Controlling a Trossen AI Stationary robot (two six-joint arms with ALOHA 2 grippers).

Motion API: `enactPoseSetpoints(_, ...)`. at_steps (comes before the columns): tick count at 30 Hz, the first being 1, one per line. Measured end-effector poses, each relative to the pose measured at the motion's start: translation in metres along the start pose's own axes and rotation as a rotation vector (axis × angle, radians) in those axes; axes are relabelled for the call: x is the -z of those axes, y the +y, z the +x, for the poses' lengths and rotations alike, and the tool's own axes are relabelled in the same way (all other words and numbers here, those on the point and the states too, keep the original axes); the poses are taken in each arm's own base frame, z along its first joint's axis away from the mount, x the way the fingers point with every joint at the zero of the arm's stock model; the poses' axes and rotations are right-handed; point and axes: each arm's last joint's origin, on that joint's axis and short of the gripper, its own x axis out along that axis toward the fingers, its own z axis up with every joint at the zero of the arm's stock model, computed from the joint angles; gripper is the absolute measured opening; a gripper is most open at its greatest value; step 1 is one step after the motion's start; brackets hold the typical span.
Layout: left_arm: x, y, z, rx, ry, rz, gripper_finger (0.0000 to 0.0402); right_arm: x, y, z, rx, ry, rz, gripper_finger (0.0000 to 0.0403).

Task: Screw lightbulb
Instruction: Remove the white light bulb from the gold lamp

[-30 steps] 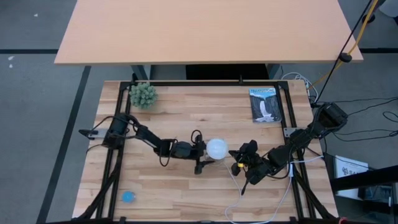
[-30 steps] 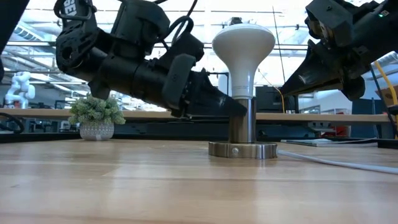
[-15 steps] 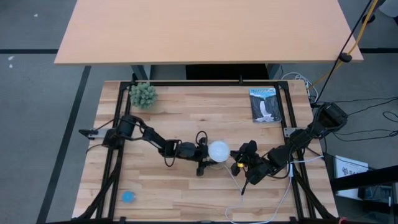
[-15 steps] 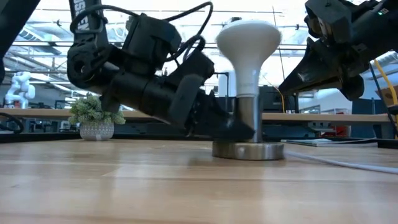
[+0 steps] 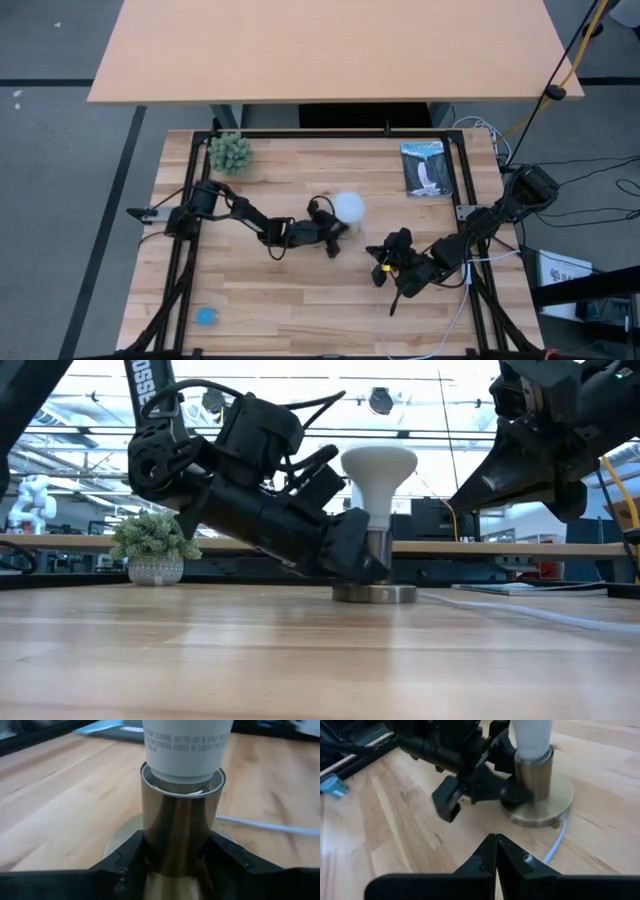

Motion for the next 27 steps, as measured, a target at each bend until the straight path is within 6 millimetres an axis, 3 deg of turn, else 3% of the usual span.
enactPoseSetpoints(6,-0.001,0.006,0.002,-0.099,-0.028,-0.206,0.0166,-0.001,-0.003,0.007,0.057,-0.083,0.122,0.0000)
enactPoseSetpoints(13,0.000,0.007,0.001,-0.165,-0.030,-0.151,0.0166,0.021,-0.007,0.043,0.108,-0.125,0.171,0.0006)
enactPoseSetpoints(19,0.003,0.009,0.000,-0.218,-0.009,-0.090,0.0166,0.023,0.004,0.067,0.020,-0.208,0.104,0.0062)
enactPoseSetpoints(27,0.003,0.014,0.000,-0.297,-0.014,-0.059,0.0168,0.011,0.005,0.072,0.008,-0.239,0.105,0.0130)
